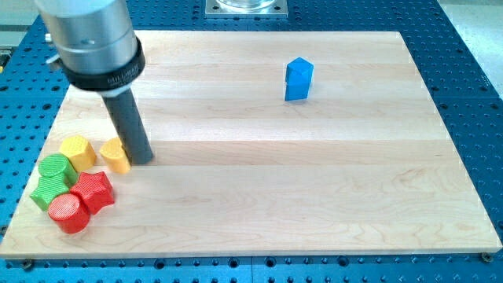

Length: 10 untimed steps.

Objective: Push the blue blocks into the group of blocks

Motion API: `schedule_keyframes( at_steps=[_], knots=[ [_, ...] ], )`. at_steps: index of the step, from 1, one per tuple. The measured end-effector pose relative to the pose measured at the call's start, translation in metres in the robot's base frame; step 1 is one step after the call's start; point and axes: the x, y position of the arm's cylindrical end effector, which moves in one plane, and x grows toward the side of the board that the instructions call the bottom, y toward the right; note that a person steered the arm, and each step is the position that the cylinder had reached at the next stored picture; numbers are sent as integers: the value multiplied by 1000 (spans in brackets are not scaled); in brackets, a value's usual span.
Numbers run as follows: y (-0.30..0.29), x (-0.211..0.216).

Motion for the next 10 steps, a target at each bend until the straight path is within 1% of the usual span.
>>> schedule_keyframes(
  at_steps=[1,2,3,4,5,6,7,8,9,10],
  knots=[
    [-21,-2],
    [4,4],
    [89,-17],
    [234,-42],
    [289,-133],
    [289,-193],
    [234,-188],
    [198,-93],
    [184,-80],
    [116,-74]
  ],
)
